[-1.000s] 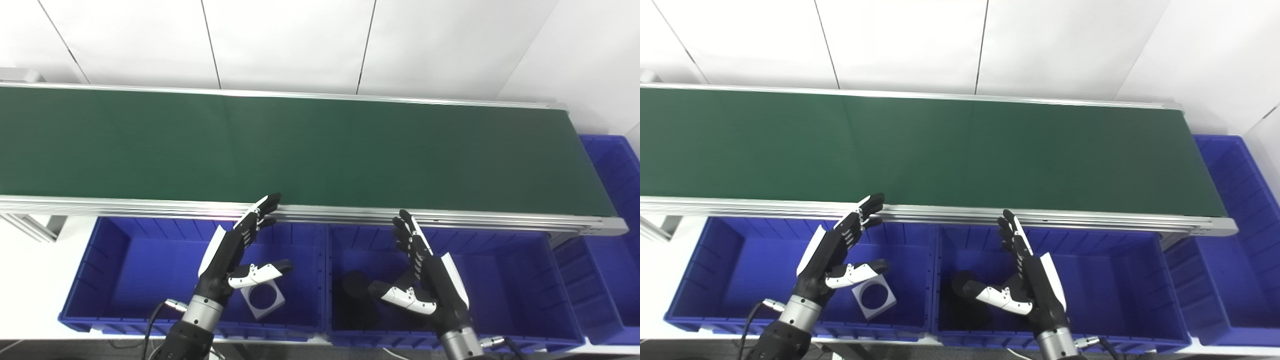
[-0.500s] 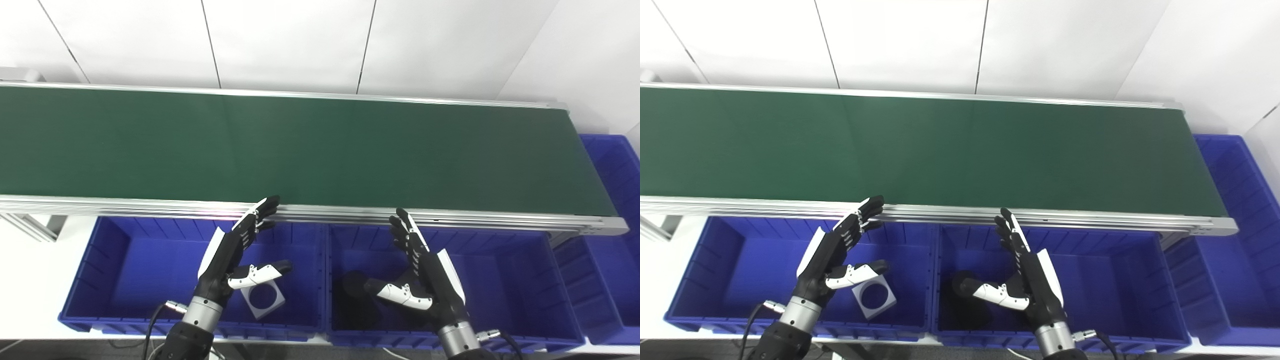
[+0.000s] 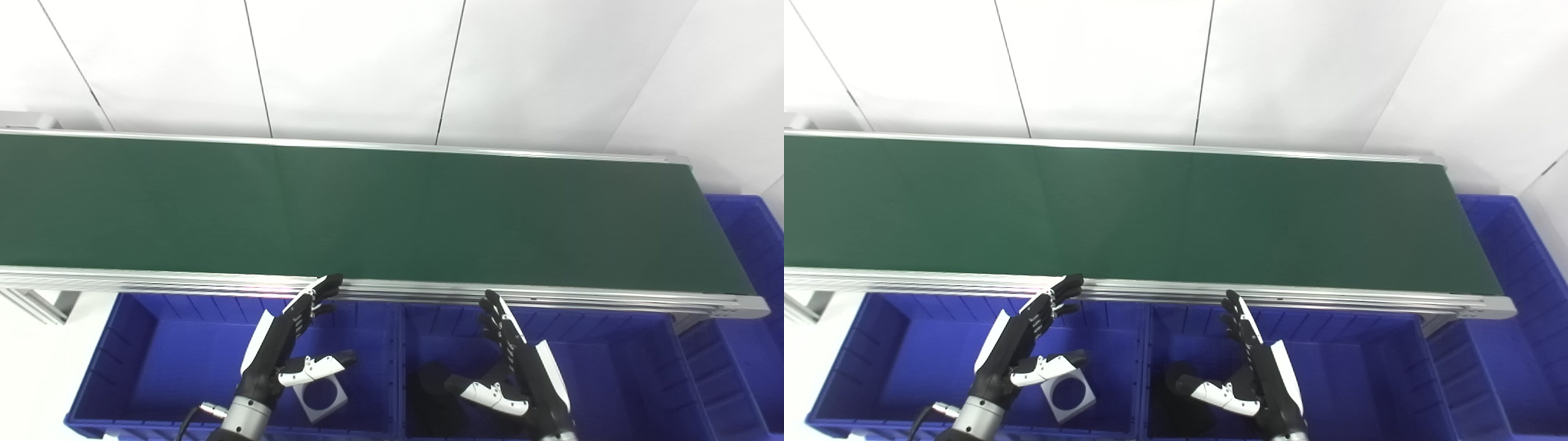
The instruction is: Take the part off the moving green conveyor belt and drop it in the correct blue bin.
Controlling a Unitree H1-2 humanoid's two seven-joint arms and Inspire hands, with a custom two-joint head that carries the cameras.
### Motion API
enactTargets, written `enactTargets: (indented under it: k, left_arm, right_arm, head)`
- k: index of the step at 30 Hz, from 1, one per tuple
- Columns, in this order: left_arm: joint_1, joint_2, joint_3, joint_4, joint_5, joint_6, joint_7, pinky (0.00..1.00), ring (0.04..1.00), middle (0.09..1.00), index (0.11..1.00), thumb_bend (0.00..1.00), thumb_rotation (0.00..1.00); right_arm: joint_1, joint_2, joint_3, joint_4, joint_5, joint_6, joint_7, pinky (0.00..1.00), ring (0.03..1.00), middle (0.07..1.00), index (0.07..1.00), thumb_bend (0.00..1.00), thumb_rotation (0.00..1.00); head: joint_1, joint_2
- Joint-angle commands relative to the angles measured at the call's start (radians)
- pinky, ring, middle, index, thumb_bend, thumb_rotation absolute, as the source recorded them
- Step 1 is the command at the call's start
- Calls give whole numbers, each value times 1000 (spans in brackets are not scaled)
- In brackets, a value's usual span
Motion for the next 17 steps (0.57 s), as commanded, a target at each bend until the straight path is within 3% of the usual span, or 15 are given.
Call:
enactTargets:
  k: [1, 17]
  left_arm:
    - [-16, -6, -7, -13, 2, -41, 18, 783, 862, 869, 836, 764, 456]
    - [-16, 0, -21, -5, 4, -42, 34, 786, 862, 864, 838, 765, 461]
  right_arm:
    - [-4, 5, -2, -9, -7, -61, -14, 889, 900, 940, 980, 971, 449]
    - [-4, 4, -6, -7, -3, -59, -15, 877, 901, 930, 973, 976, 464]
  head:
    - [0, -1]
    - [17, 11]
